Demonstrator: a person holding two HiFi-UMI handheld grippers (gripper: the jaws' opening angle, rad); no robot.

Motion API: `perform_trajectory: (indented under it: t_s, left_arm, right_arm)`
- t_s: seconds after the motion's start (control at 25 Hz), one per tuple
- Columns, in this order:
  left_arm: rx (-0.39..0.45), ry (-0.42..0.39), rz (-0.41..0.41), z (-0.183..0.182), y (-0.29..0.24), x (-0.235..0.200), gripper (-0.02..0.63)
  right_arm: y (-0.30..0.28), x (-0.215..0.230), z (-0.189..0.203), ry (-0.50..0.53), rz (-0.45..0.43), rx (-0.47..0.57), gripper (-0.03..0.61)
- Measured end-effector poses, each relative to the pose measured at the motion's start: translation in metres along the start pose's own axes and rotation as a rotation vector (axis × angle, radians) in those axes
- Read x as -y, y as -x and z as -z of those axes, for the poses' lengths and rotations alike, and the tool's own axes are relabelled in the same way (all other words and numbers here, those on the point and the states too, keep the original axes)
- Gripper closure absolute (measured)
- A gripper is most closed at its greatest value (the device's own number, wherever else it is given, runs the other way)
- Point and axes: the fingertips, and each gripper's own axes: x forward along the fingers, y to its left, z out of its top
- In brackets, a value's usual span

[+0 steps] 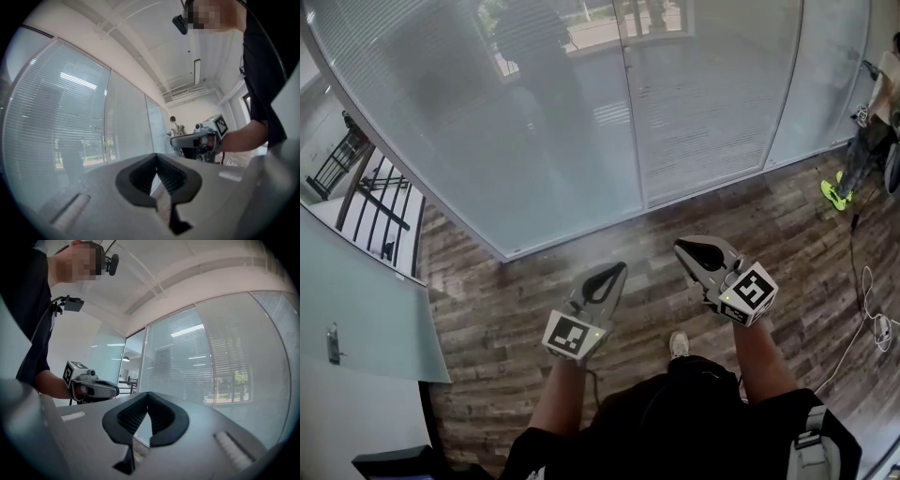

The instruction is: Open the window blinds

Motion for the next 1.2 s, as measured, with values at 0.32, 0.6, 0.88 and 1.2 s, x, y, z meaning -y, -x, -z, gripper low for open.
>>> perform_trajectory:
  t_s: [0.32, 0.6, 0.88, 1.2]
  left_arm:
    - [-0.020, -0.028, -0.048, 0.001, -0.028, -0.014, 0.609]
    - [-0.096, -0.025, -0.081, -0.007, -0.041, -0.028, 0.609]
    - [-0.091, -0.043, -0.089, -0.006, -0.069, -0.032, 0.609]
    - [-0.046, -0.069, -0.094, 0.002, -0.107, -0.044, 0.609]
  right_arm:
    - [-0.016, 0.034, -0.009, -0.038, -0.047, 0.047, 0.572]
    - [-0.033, 0.055, -0.014, -0.068, -0.078, 0.092, 0.572]
    - [-0.033, 0.074, -0.006, -0.042, -0.120, 0.068, 0.572]
    - [-0.031, 0.108, -0.005, -0.040, -0.126, 0.065, 0.572]
